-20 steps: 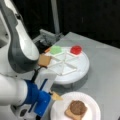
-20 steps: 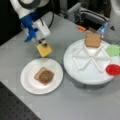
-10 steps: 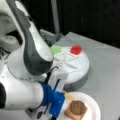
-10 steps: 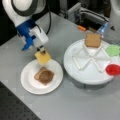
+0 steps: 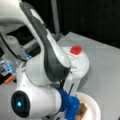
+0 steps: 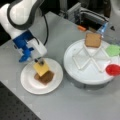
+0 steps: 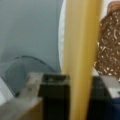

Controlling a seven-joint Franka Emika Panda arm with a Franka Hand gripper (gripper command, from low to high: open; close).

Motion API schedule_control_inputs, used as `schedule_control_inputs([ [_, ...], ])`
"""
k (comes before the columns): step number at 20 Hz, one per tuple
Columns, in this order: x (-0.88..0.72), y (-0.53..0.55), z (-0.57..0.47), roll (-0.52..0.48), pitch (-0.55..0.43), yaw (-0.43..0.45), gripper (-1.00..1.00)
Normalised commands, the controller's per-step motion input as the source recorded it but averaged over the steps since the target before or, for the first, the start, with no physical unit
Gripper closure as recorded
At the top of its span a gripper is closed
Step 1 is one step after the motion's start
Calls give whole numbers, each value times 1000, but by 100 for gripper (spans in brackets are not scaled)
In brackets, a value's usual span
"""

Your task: Ingredient selection for cheeseburger or sandwich

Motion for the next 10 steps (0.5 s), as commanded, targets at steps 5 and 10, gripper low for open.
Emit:
schedule_control_inputs([
  [5,292,-147,-187,354,-39,154,100],
  [10,259,-156,-170,289,-54,145,100],
])
